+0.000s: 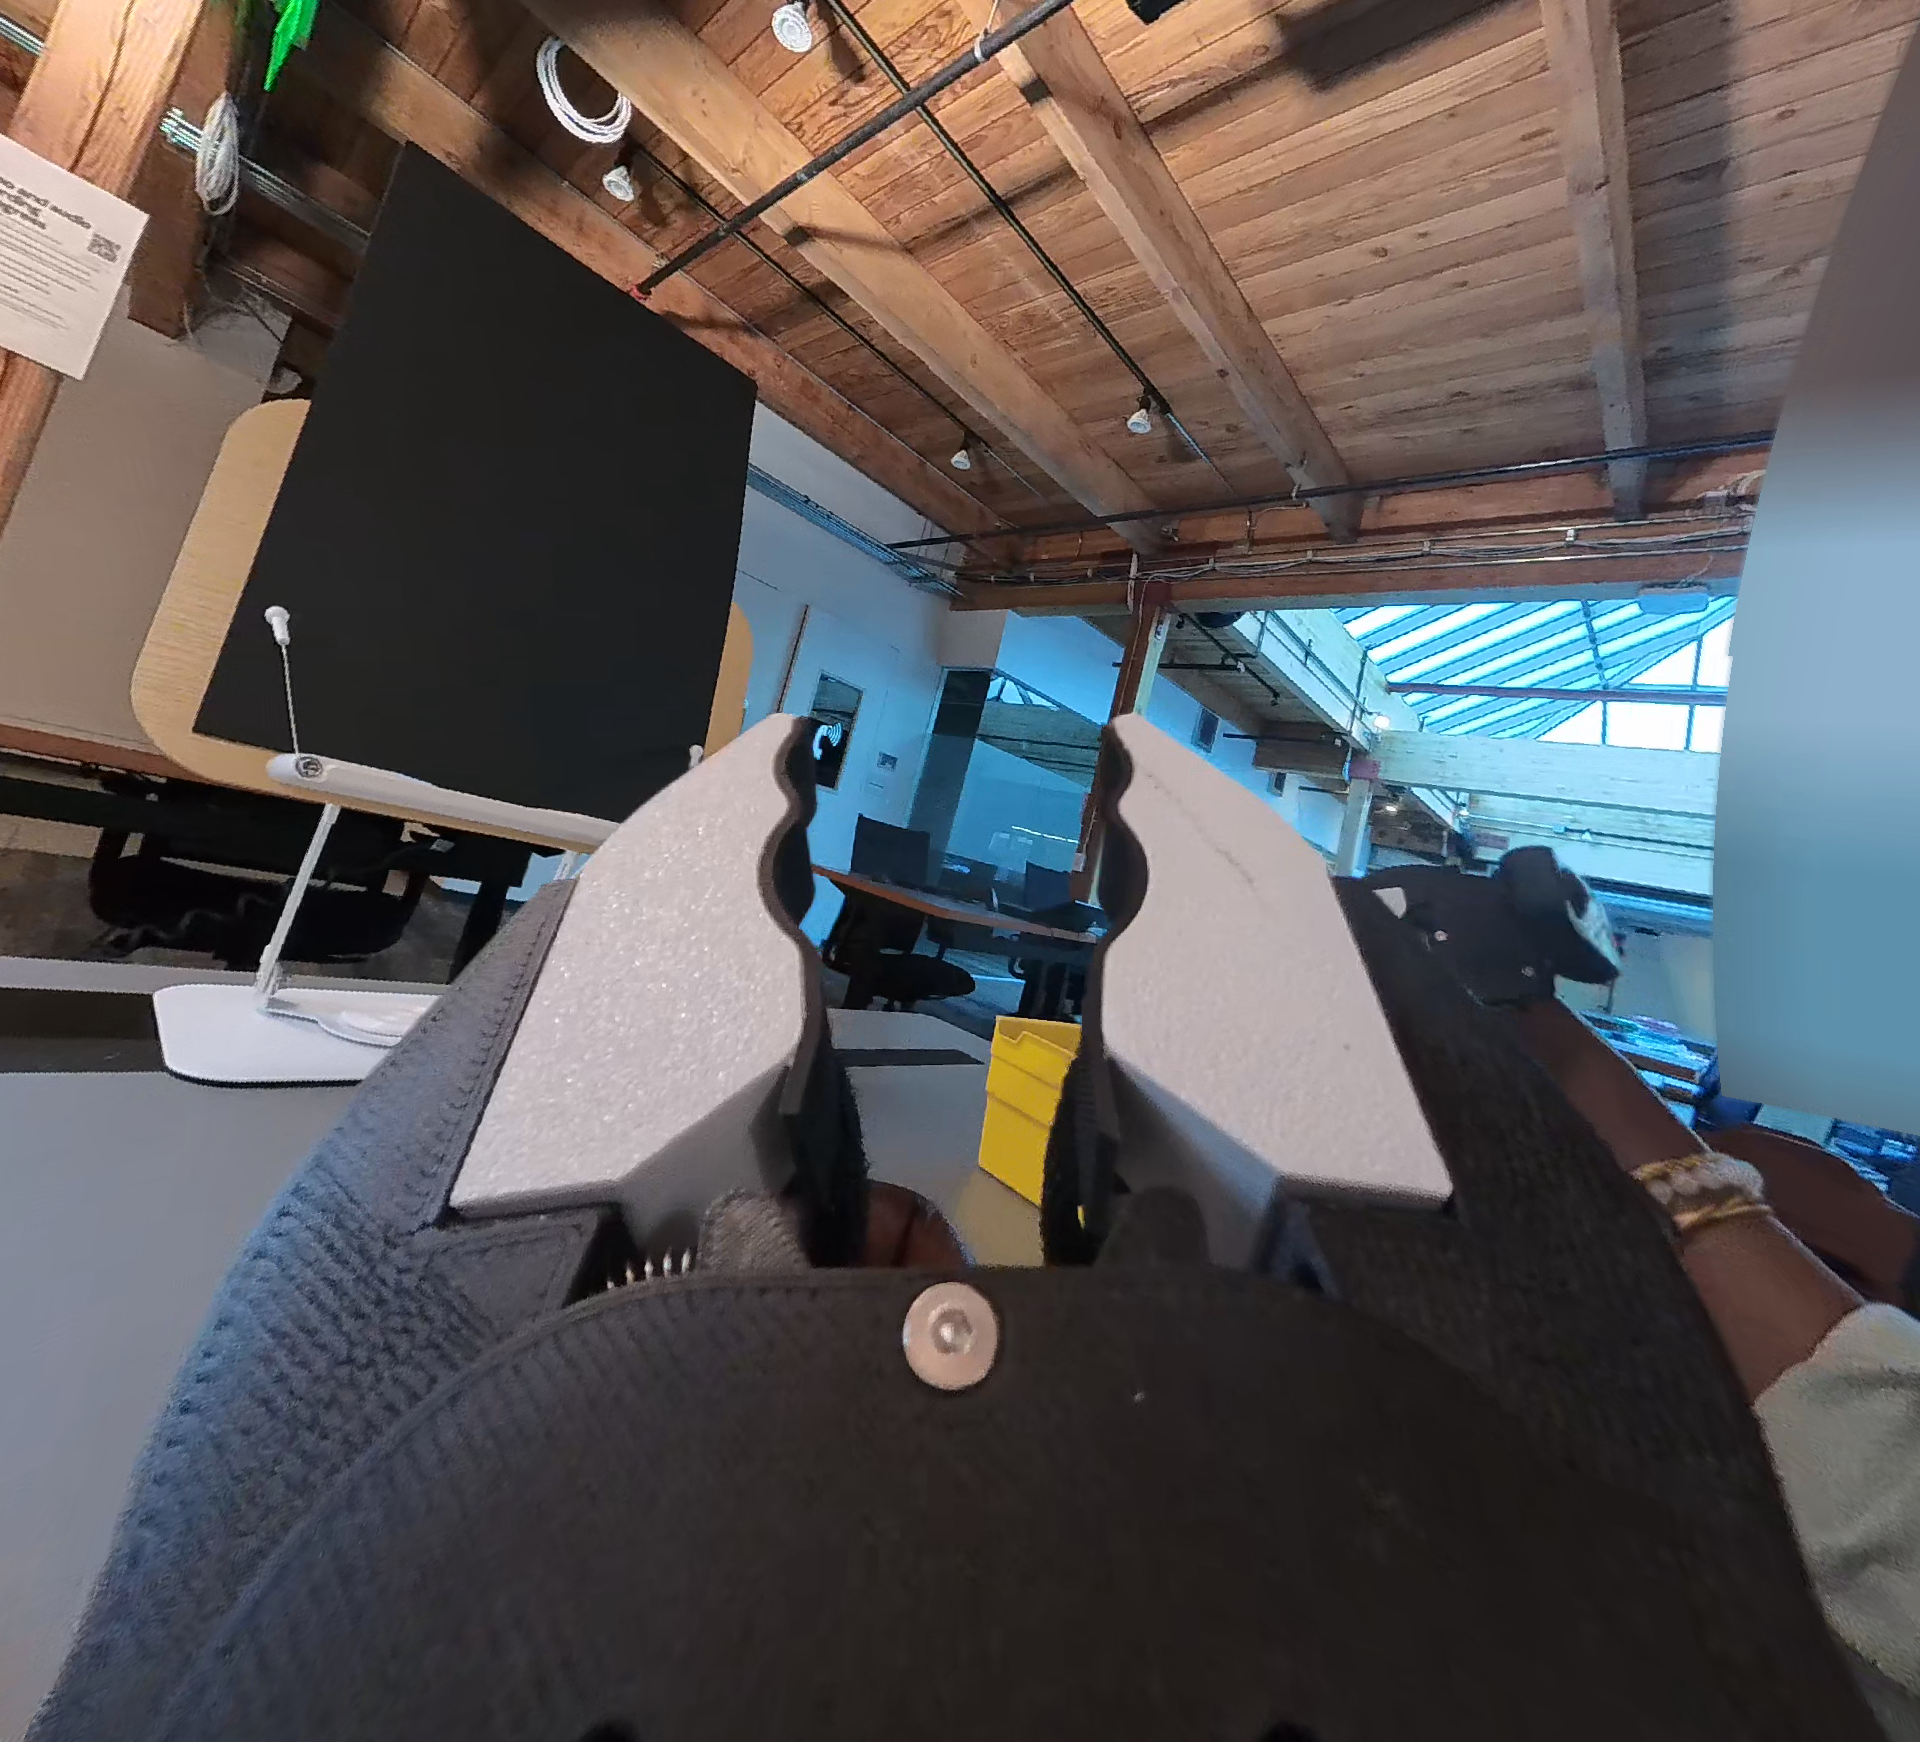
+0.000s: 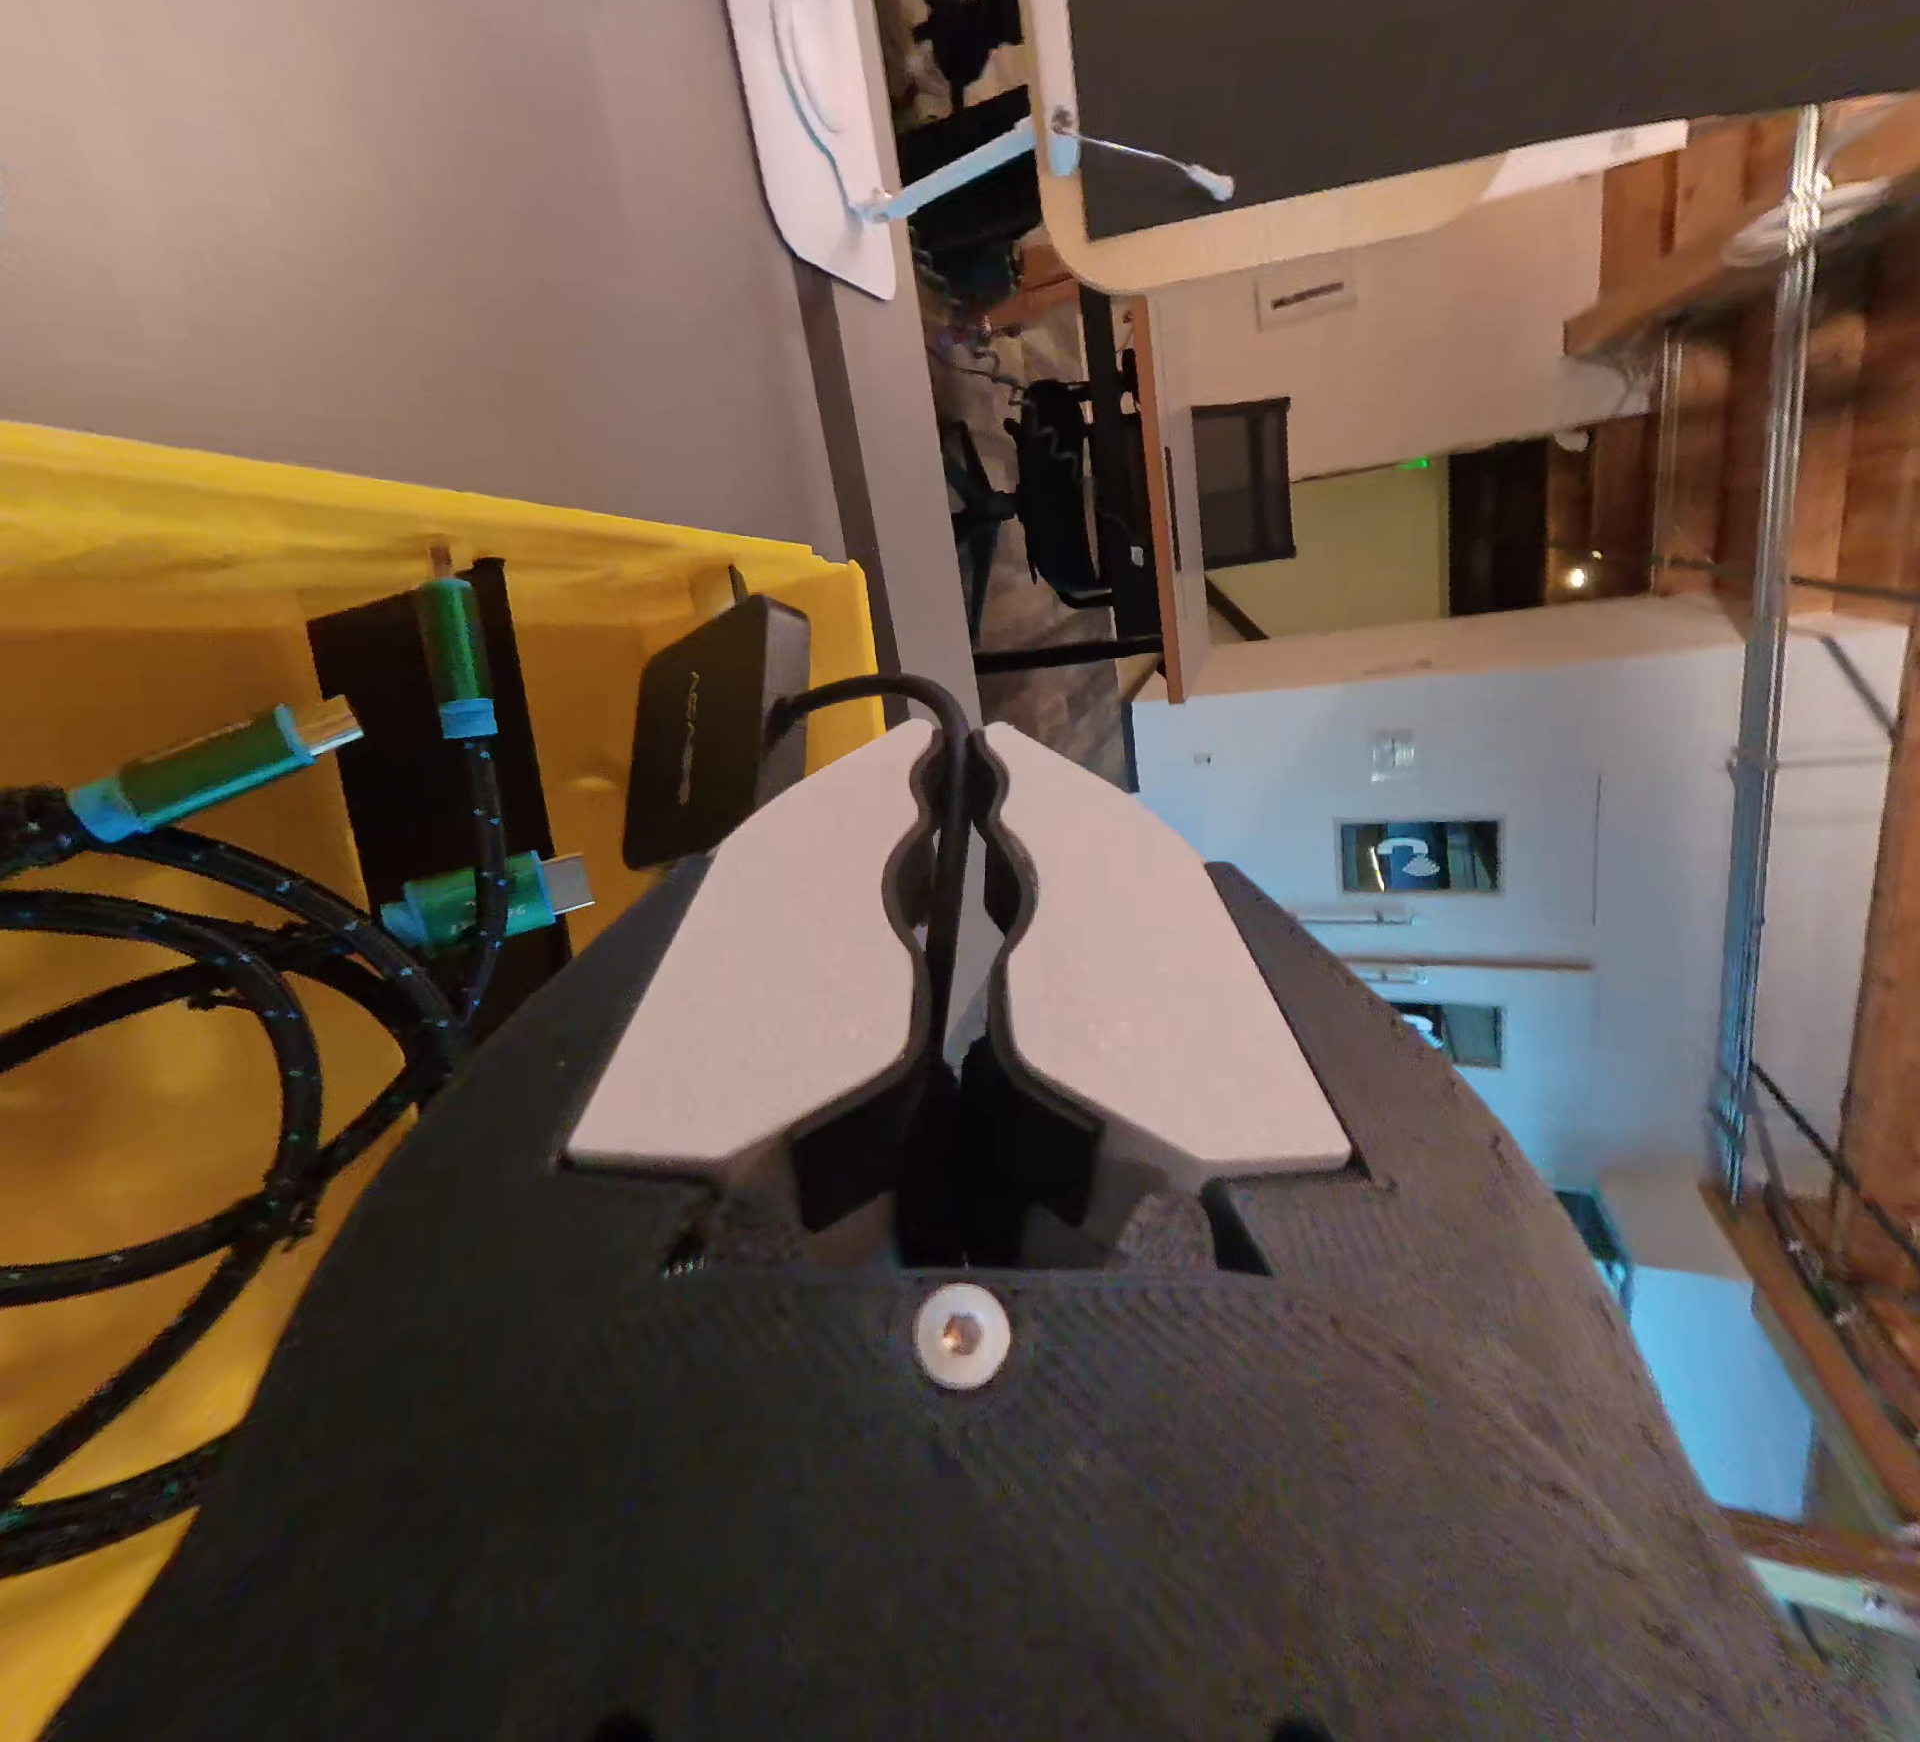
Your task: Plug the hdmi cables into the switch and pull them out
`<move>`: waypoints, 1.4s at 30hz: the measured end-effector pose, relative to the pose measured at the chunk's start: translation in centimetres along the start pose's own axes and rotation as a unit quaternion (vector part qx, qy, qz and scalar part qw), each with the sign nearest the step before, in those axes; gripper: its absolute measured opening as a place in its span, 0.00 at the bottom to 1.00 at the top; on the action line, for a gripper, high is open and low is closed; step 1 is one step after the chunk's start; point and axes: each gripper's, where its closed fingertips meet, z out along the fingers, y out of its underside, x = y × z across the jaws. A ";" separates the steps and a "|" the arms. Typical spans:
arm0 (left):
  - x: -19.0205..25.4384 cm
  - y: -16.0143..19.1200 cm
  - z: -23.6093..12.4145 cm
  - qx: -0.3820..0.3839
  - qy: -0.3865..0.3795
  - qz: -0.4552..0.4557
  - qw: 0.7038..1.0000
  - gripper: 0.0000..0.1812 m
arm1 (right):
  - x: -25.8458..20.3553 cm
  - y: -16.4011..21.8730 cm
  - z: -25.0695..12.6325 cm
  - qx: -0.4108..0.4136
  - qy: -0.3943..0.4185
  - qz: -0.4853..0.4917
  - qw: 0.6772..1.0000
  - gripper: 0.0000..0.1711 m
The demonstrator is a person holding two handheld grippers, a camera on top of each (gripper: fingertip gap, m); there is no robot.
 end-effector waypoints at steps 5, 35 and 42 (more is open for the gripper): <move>-0.1 0.0 0.0 -0.001 -0.002 -0.002 1.000 0.28 | -1.2 1.0 2.1 -0.004 -0.045 -0.040 0.998 0.03; -1.1 -0.4 -0.3 -0.002 -0.016 0.007 1.000 0.27 | 2.2 8.8 -0.9 -0.113 0.098 0.318 0.936 0.15; -1.2 -0.4 -0.3 -0.011 -0.022 0.026 0.999 0.26 | 5.7 1.7 -11.9 0.242 0.335 0.492 0.767 0.22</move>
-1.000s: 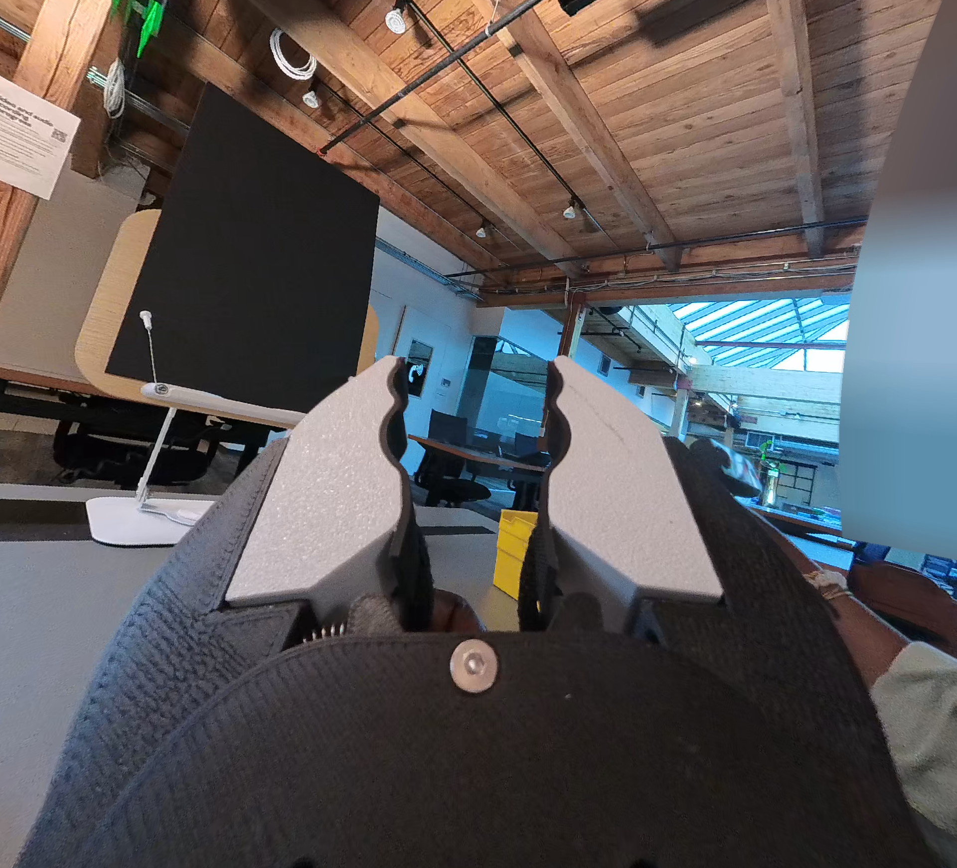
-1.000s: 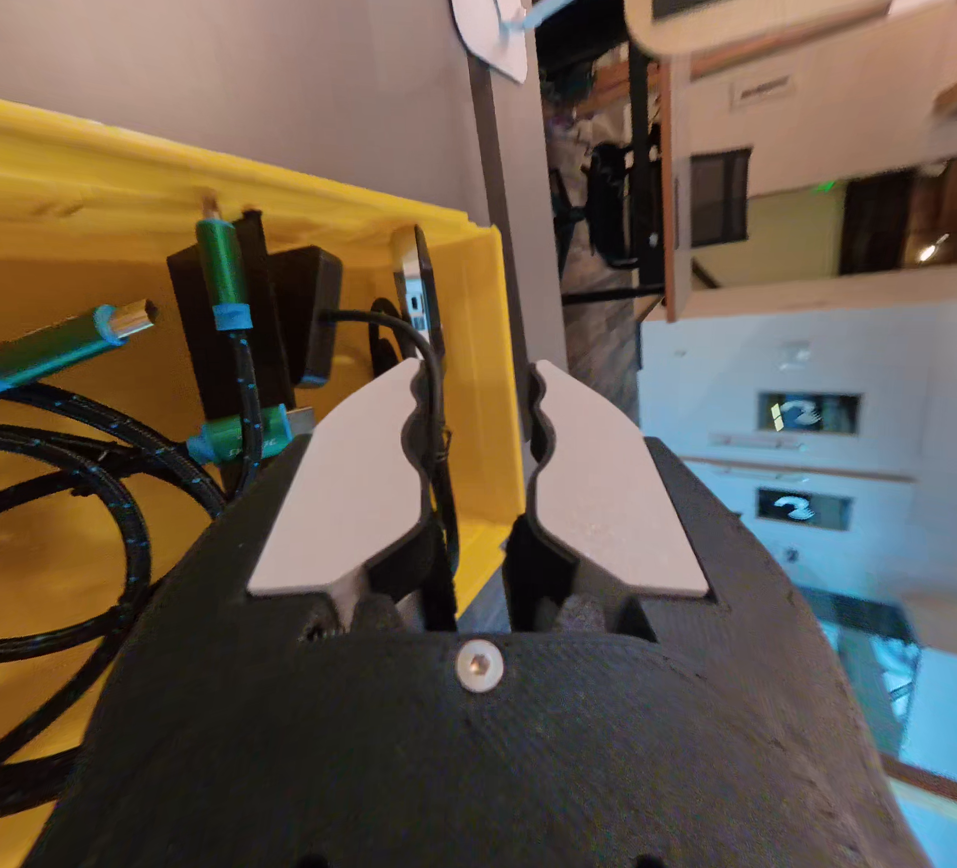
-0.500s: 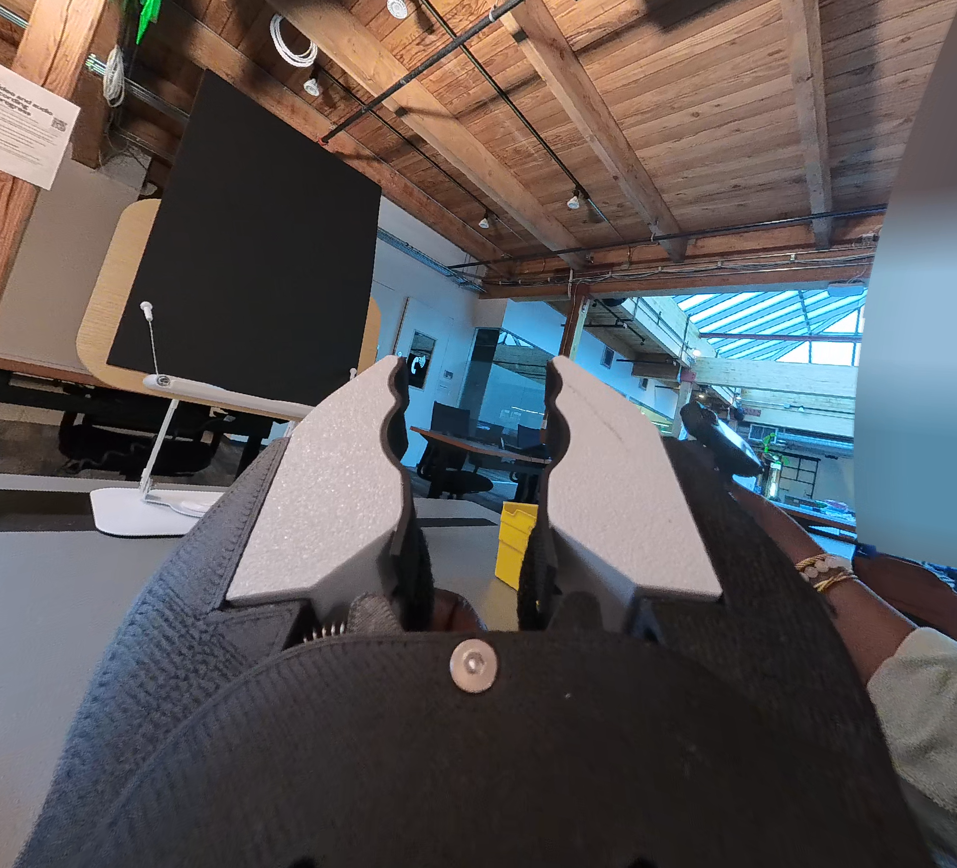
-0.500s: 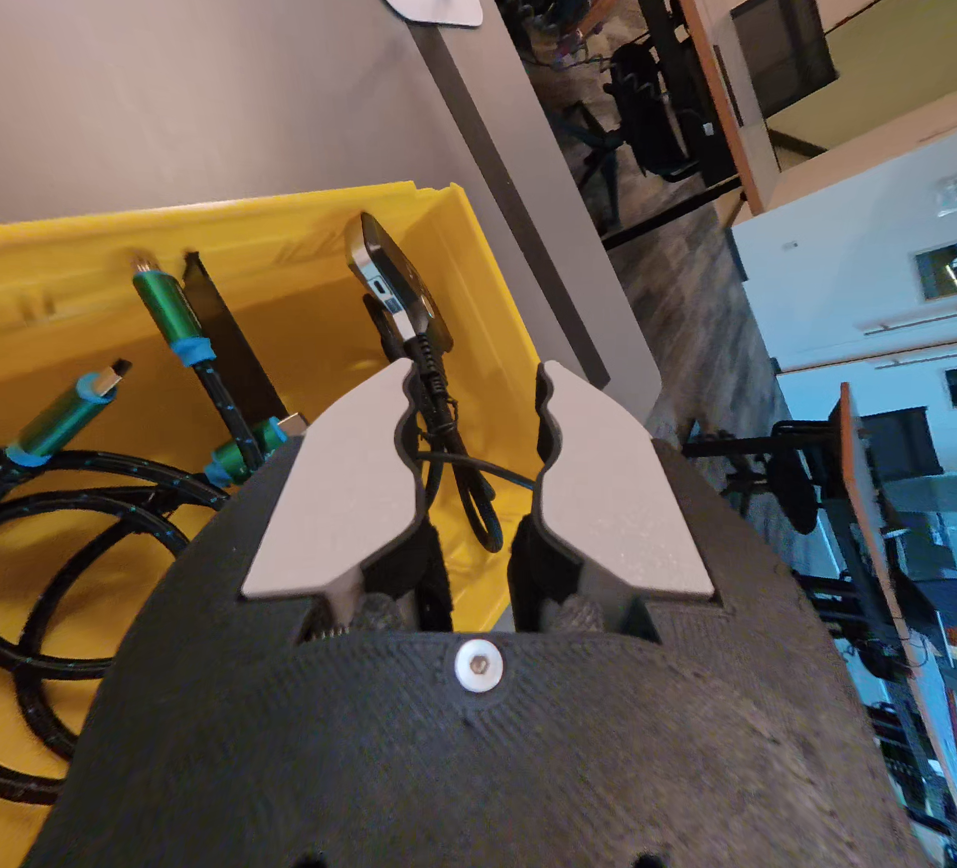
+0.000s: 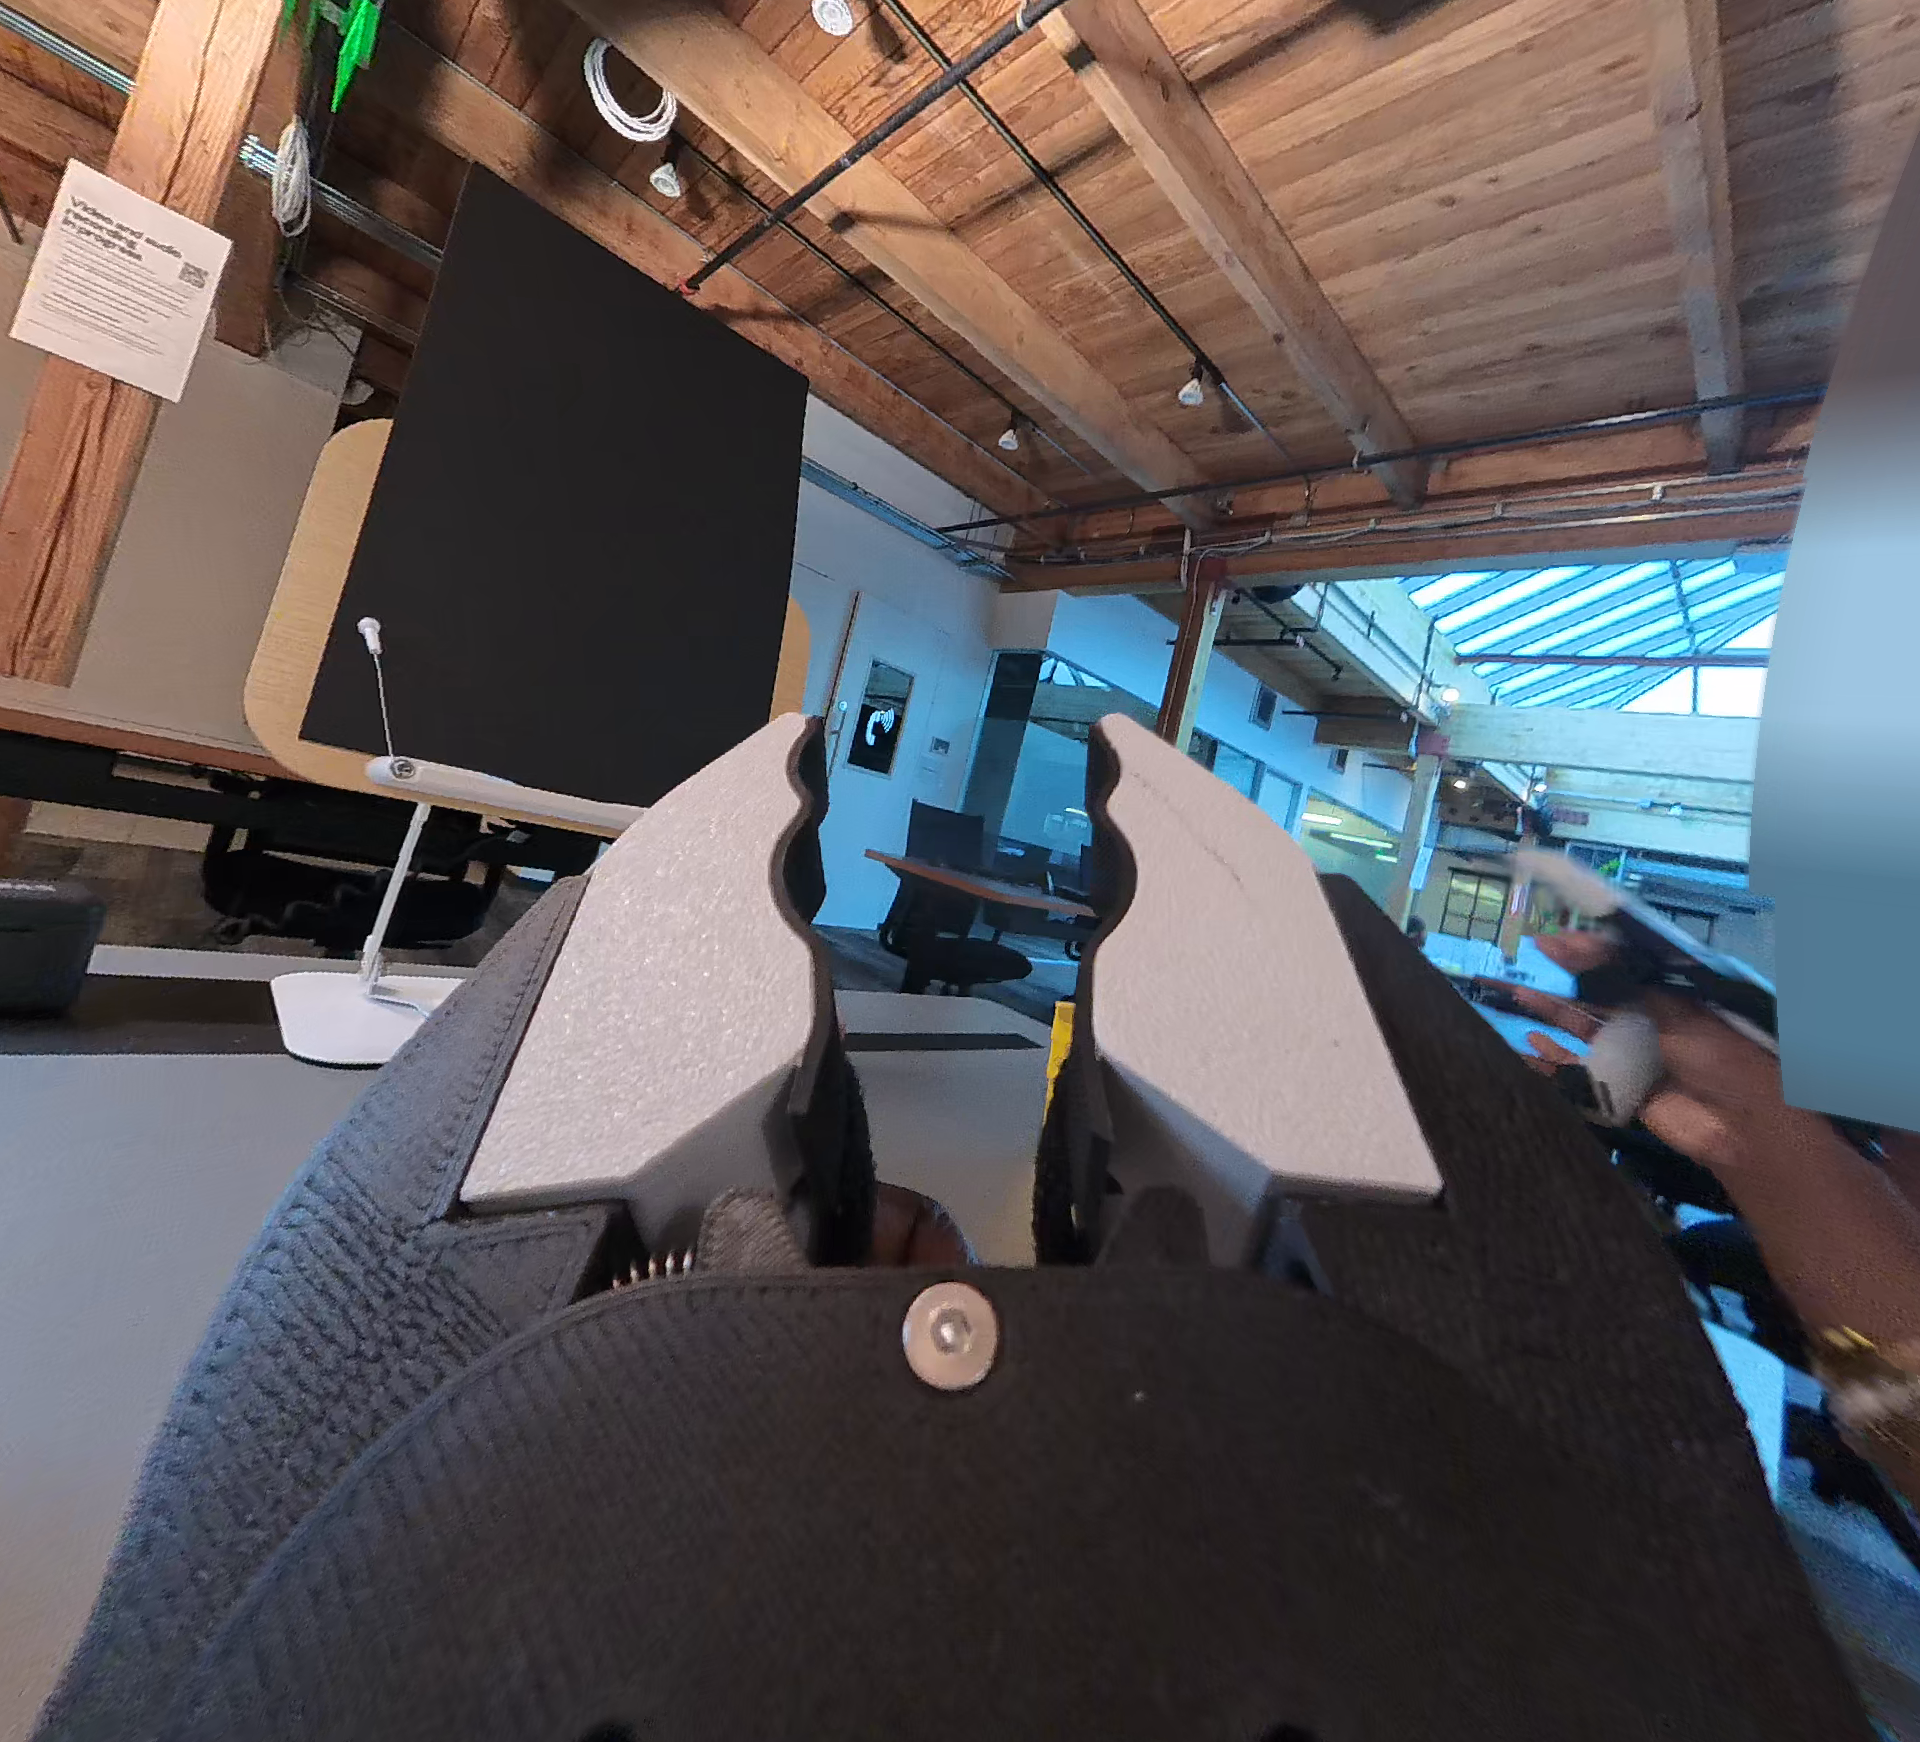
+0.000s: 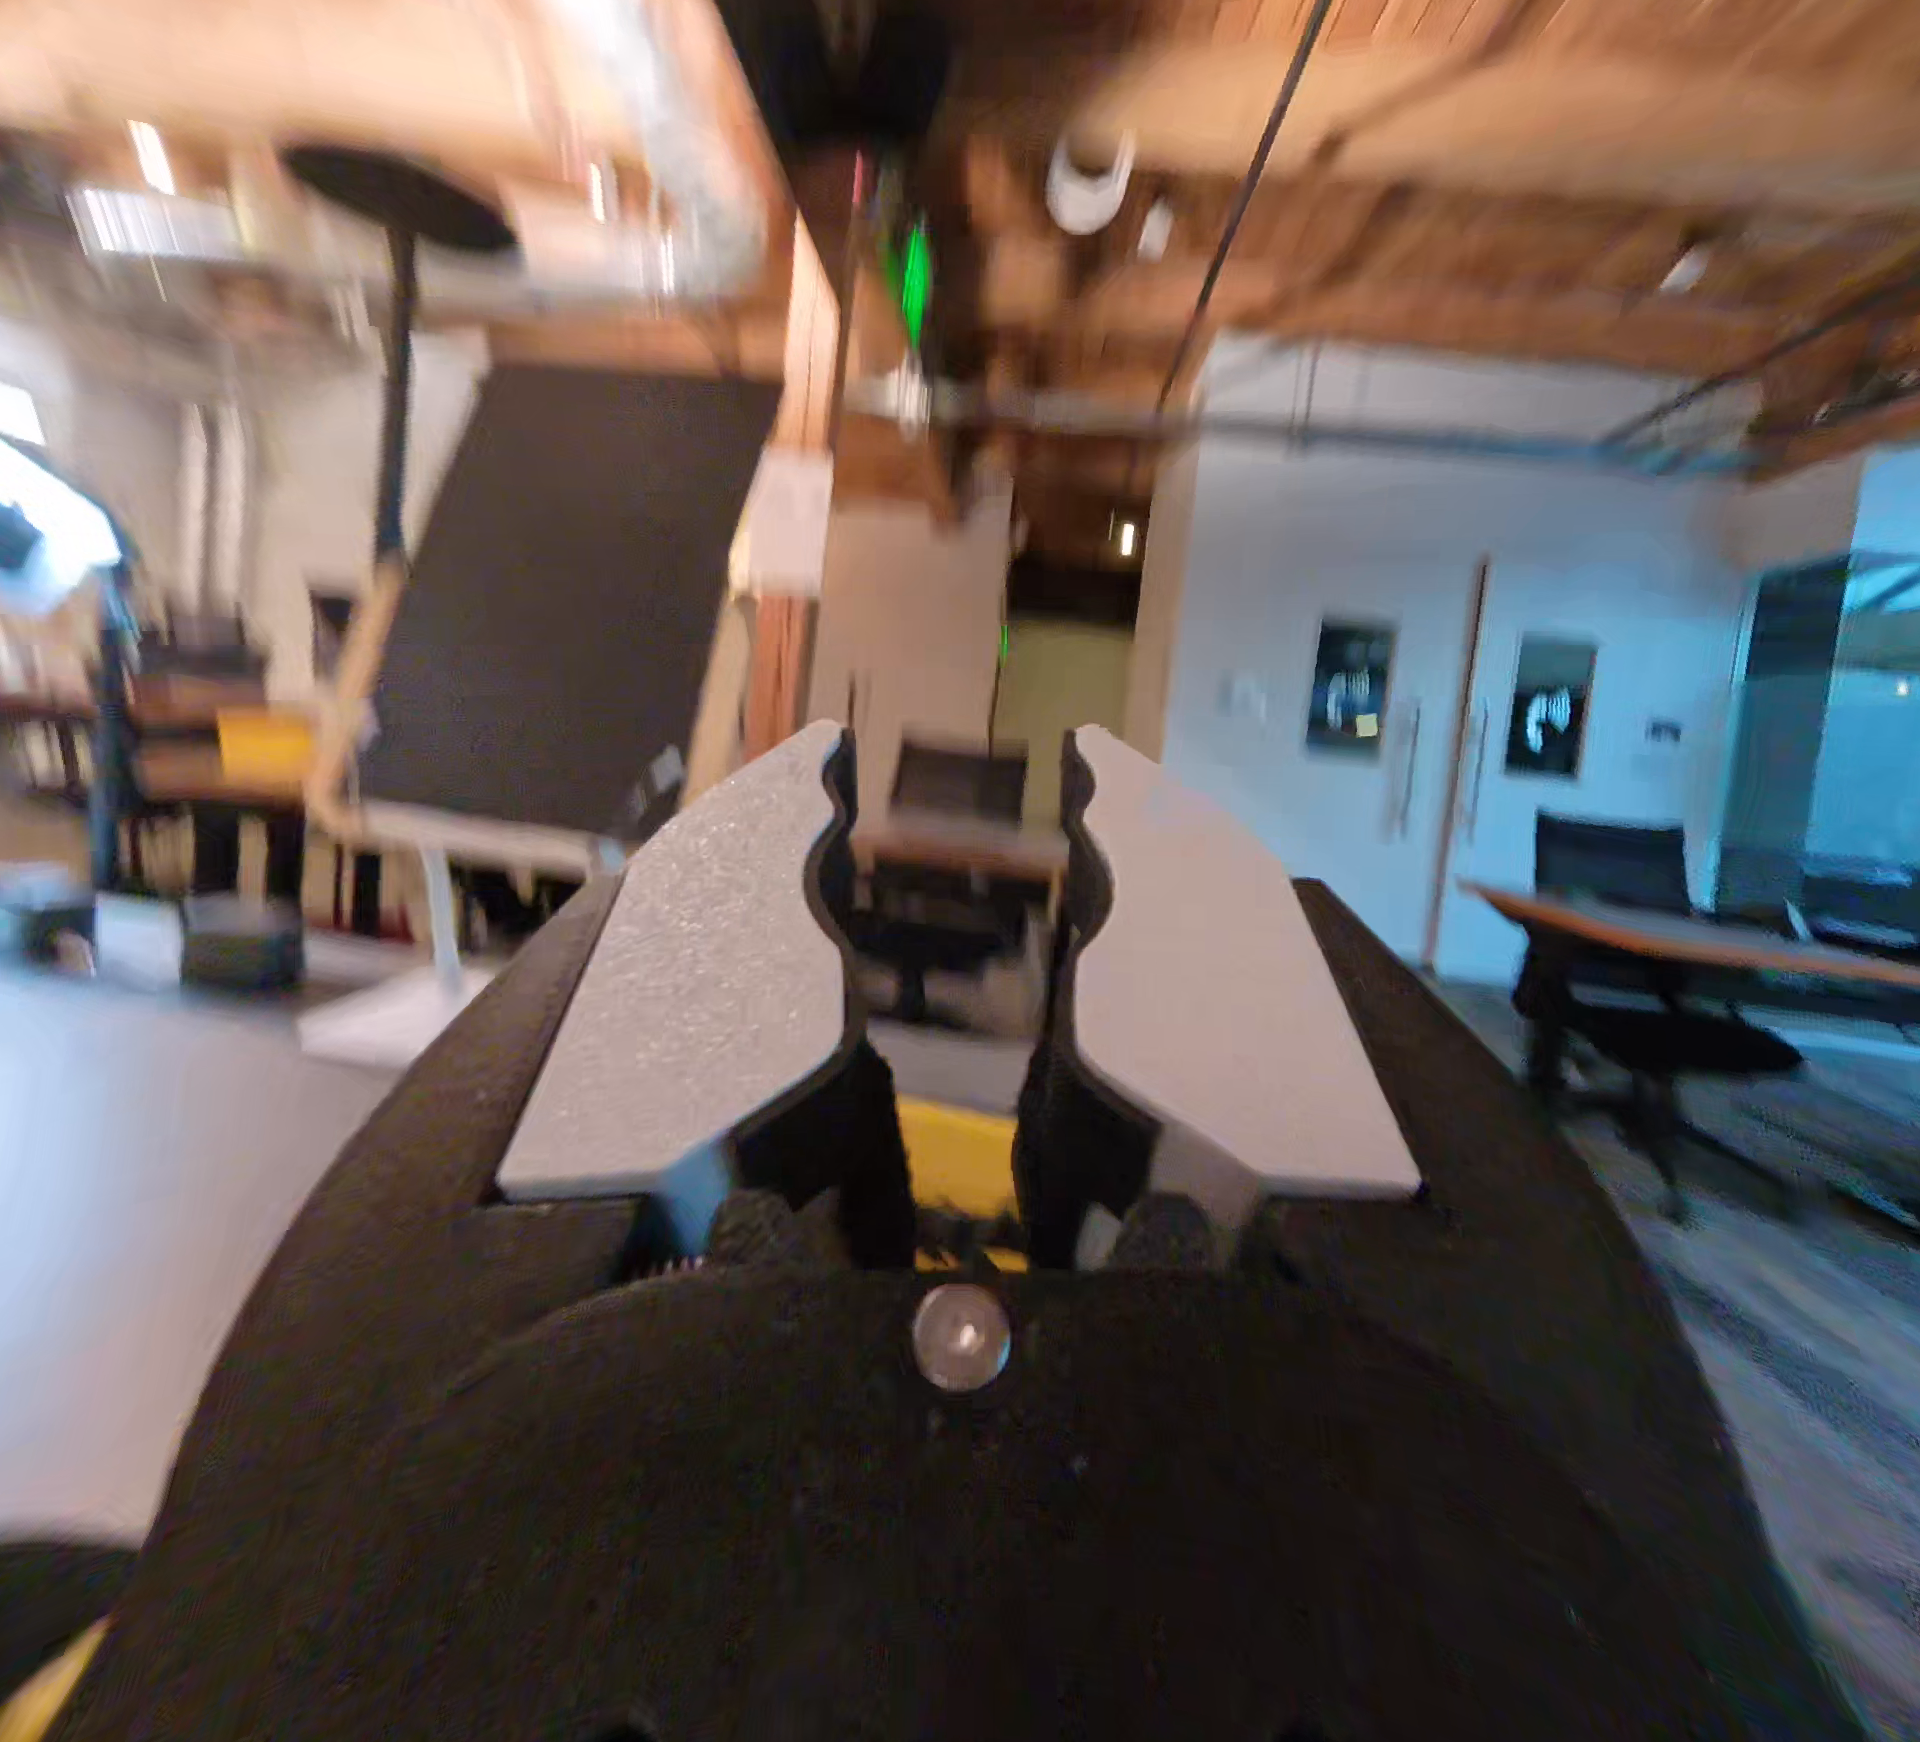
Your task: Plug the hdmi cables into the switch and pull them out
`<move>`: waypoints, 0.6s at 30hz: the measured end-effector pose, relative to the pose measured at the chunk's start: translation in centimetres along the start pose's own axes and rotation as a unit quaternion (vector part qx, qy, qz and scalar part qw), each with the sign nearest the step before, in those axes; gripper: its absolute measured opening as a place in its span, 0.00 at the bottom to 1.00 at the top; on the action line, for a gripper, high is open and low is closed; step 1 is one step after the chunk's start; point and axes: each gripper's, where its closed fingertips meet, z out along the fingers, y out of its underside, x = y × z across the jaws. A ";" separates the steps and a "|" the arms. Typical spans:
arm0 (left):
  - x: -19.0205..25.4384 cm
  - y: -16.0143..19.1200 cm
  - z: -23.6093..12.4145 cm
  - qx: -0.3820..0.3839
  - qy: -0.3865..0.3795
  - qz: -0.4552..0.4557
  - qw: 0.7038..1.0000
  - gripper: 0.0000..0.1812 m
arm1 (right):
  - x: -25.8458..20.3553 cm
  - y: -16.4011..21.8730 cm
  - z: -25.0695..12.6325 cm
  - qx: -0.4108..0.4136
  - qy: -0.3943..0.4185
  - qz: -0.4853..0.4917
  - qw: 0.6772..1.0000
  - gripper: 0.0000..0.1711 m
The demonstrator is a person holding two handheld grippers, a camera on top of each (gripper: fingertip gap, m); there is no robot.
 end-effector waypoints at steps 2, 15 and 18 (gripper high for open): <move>0.4 0.2 0.1 -0.005 0.004 0.008 1.000 0.26 | -0.8 -2.1 -2.9 0.079 0.026 0.034 0.996 0.23; 2.2 5.8 0.4 -0.175 0.049 0.232 0.956 0.26 | -10.5 13.2 -8.8 -0.402 -0.205 -0.059 0.890 0.42; 1.6 4.4 0.3 -0.152 0.037 0.229 0.961 0.26 | -11.2 16.5 -10.2 -0.501 -0.208 -0.090 0.835 0.41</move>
